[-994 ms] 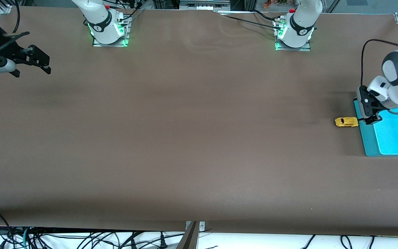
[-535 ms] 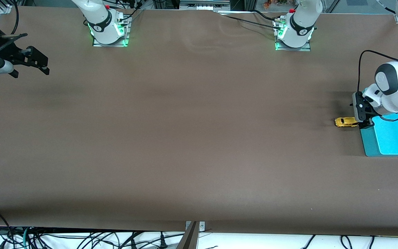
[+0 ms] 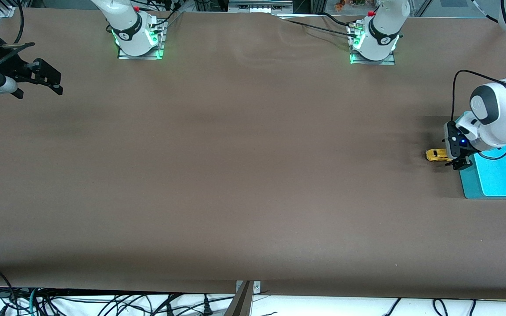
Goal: Wind and store yellow beetle car
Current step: 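Close the left gripper around the yellow car, then lift the car with the left gripper and carry it over the bin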
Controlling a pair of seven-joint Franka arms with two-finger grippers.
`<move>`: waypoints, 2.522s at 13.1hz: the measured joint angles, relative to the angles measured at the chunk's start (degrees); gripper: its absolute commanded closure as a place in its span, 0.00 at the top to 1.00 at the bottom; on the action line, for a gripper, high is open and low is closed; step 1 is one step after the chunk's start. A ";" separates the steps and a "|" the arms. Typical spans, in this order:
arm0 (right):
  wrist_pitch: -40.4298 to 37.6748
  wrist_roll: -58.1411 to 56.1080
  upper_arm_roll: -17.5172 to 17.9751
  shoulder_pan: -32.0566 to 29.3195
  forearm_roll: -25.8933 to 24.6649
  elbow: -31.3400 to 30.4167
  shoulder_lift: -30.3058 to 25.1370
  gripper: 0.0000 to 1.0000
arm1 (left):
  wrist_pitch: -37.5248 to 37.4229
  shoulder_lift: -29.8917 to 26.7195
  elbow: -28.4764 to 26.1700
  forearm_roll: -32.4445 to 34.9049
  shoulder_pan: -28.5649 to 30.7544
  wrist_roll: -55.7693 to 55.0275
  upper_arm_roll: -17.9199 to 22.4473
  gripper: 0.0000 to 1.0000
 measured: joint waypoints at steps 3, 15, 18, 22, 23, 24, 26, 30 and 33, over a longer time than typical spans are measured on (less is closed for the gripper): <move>0.03 0.02 0.00 0.00 0.00 0.00 0.00 1.00 | 1.05 1.73 0.03 0.00 0.28 0.03 0.10 1.00; 0.08 0.08 0.00 0.00 0.00 0.01 0.00 1.00 | 2.15 3.83 0.74 0.00 1.17 0.63 0.22 0.25; 0.08 0.09 0.00 0.00 0.00 0.01 0.00 1.00 | 2.15 3.82 1.79 0.00 1.17 2.48 0.16 0.18; 0.08 0.12 0.00 0.00 0.00 0.02 0.00 1.00 | -1.39 3.13 2.35 -0.24 1.20 2.89 -2.10 0.16; 0.08 0.14 0.00 0.00 0.00 0.03 0.00 1.00 | -3.67 2.73 2.51 -0.94 1.20 2.85 -3.23 0.16; 0.08 0.15 0.00 0.00 0.00 0.04 0.00 1.00 | -5.82 2.39 2.70 -1.86 1.18 2.85 -4.29 0.16; 0.08 0.17 0.00 0.00 0.00 0.04 0.00 1.00 | -9.60 1.50 4.00 -2.89 1.17 2.85 -5.80 0.16; 0.08 0.21 0.00 0.00 0.00 0.05 0.00 1.00 | -22.31 -0.37 13.39 -3.04 1.18 2.75 -6.07 0.16; 0.08 0.38 0.00 0.00 0.00 0.05 0.00 1.00 | -29.74 -0.78 21.16 -2.33 1.19 2.75 -5.94 0.16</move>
